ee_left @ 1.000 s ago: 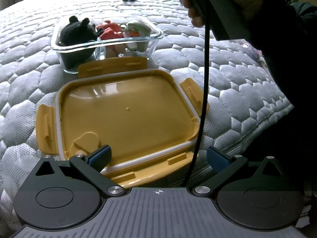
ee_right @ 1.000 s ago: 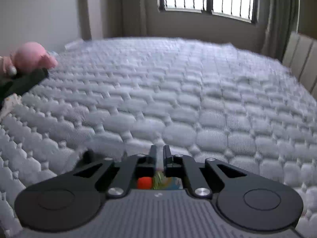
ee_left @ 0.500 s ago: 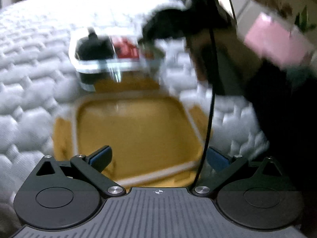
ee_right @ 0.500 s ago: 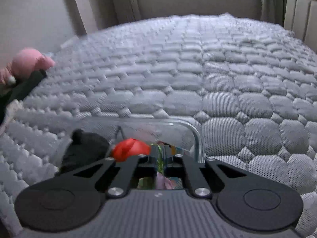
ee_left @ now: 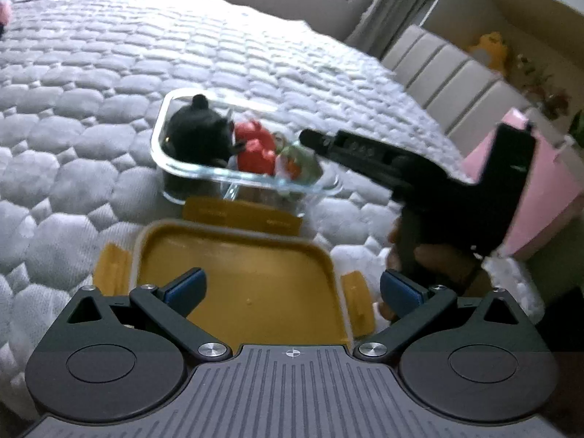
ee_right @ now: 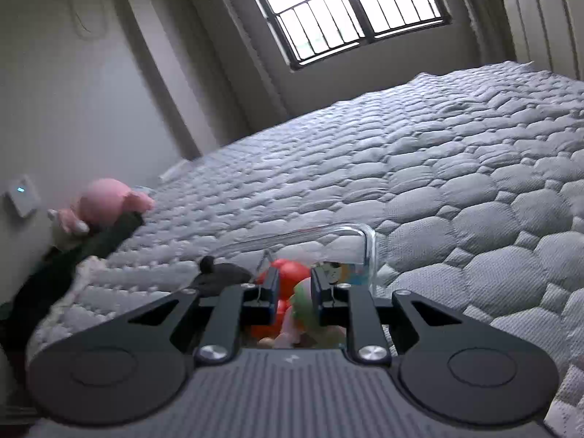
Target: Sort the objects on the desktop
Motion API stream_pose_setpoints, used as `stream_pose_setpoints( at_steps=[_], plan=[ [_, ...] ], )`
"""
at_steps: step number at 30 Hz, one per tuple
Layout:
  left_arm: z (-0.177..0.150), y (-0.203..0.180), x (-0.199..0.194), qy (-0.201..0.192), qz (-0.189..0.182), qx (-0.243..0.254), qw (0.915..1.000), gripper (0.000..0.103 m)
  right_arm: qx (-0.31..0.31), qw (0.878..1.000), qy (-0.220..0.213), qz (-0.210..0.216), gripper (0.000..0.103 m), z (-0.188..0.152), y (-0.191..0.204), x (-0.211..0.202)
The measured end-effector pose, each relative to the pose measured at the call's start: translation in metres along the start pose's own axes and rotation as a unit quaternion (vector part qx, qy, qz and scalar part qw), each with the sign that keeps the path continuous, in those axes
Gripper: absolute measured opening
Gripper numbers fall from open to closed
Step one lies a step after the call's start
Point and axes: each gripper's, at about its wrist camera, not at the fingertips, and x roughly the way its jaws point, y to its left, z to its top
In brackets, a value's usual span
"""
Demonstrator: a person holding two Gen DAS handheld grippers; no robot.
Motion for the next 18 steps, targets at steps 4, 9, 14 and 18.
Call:
stream_pose_setpoints(
  at_steps=[4,9,14,18],
  plan=[
    [0.006,-0.012,0.009,0.016,0.076,0.009,0.9969,0.103,-0.014,1.000,-0.009,0.024,0.032,-0.007,-0.009,-0.006],
    [0.014,-0.022,0.024,0.044,0.110,0.007,0.9929,0.103,-0.016,0.999,-0.025,0.018,0.050,-0.003,-0.015,-0.020],
    [0.014,-0.038,0.042,0.075,0.136,0.023,0.9876,0.103,-0.028,0.999,-0.039,0.005,0.055,0.002,-0.018,-0.032],
    [0.010,-0.048,0.044,0.077,0.134,0.042,0.9871,0.103,-0.011,0.999,-0.022,0.032,0.042,0.000,-0.024,-0.024]
  ],
)
